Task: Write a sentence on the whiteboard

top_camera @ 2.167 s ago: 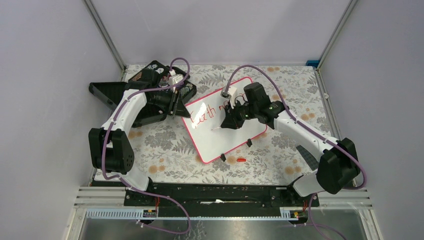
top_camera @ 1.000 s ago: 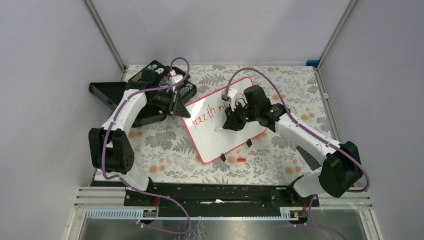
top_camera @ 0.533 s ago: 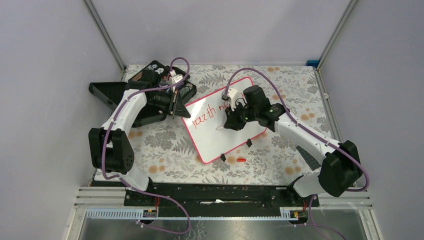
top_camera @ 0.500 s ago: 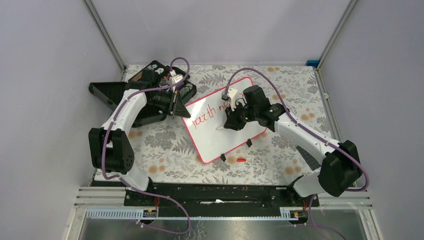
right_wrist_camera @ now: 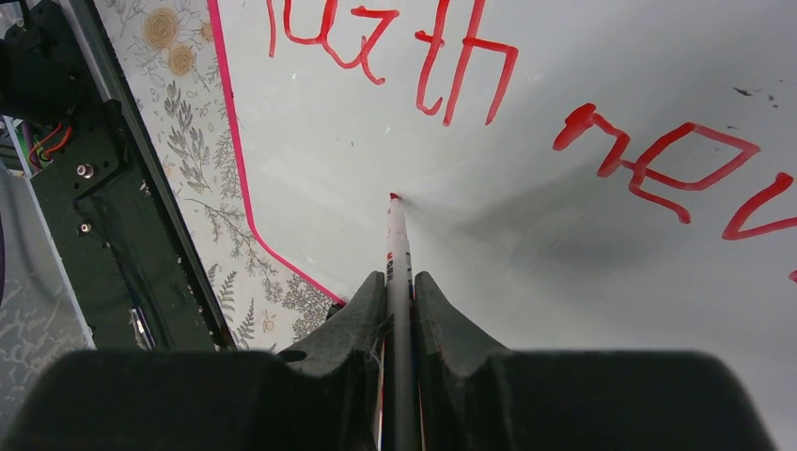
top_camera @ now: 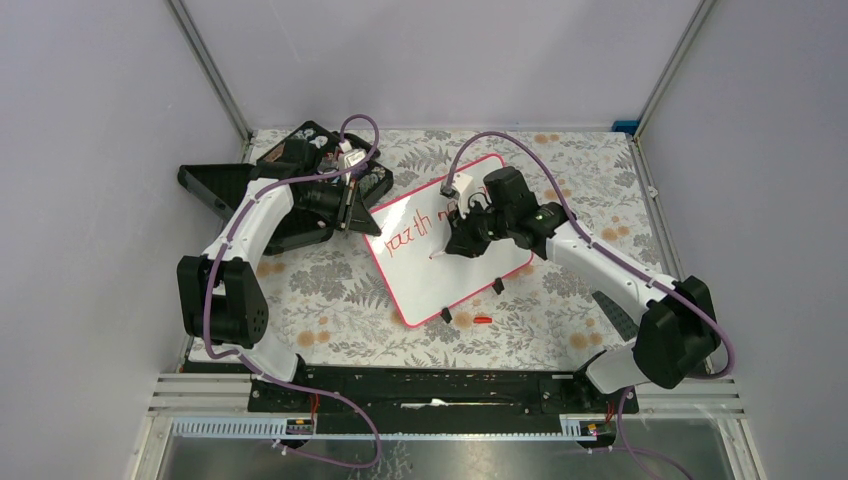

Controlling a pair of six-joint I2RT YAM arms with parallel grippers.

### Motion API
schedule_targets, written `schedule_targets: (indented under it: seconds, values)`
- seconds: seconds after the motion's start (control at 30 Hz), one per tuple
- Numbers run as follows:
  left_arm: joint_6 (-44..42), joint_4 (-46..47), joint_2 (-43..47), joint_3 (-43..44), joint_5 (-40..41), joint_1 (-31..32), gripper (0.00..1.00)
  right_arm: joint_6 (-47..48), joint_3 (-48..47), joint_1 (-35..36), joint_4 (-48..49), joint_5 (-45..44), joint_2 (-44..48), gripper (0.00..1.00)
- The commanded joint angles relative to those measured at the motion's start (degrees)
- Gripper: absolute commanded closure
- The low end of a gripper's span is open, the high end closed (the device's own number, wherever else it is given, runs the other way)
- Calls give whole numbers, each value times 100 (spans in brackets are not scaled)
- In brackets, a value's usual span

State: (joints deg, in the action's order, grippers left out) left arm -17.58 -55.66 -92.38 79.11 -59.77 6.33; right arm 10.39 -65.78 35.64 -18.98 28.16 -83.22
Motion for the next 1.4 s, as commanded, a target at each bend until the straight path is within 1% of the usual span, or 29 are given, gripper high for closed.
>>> schedule_targets:
  seconds: [0.0,0.23,0.83,1.13,1.37]
  values:
    - [-201,196,-68,69,334,33,100,20,-226,82,179,-31,-108,100]
    - [-196,204,-83,77,330,35,100,113,-138,178,115,66,-108,100]
    - [-210,196,-70,64,358,35,100,218,368,231,-18,-8,135,100]
    - [-210,196,-59,71,352,35,100,158,720,485,21,-28,142,100]
    - [-210,203,-53,60,358,35,100,46,520,655,52,125,75,100]
